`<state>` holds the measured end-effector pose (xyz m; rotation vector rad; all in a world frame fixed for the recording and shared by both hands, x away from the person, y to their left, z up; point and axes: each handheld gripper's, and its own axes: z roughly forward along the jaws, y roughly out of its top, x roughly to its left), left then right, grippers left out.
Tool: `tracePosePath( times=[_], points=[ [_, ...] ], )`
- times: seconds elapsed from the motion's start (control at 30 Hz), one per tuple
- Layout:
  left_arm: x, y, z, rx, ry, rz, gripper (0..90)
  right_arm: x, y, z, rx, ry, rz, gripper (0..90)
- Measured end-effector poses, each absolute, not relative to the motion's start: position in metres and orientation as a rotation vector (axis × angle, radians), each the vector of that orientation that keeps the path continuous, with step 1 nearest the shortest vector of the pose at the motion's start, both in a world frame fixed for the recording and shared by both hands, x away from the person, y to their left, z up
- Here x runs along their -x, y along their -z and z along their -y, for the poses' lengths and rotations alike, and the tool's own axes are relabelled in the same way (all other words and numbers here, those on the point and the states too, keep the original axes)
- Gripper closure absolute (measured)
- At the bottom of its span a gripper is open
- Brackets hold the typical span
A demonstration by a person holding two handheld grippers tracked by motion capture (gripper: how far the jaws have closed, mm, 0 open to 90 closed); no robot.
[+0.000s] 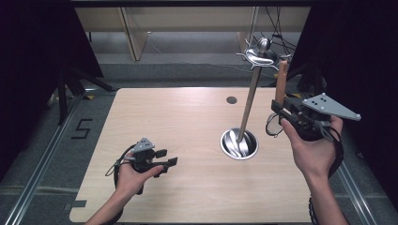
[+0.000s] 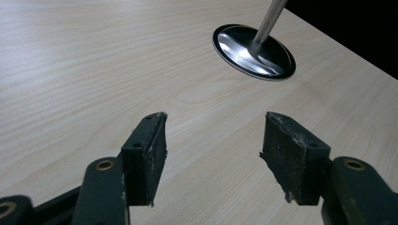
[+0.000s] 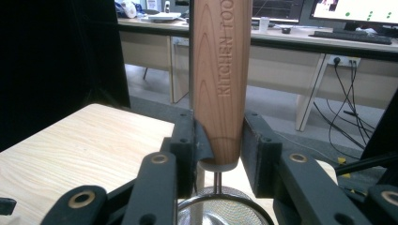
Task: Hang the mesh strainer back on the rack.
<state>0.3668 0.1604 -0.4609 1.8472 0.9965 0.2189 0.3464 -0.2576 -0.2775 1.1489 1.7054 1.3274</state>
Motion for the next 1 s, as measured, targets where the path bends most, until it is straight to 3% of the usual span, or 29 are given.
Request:
tracePosePath(
  times=[1.0],
  points=[
    [-0.367, 0.46, -0.162, -1.852, -0.22, -0.993, 39.2, -0.361, 0.279, 0.25, -1.163, -1.289, -1.738, 69.3]
  ],
)
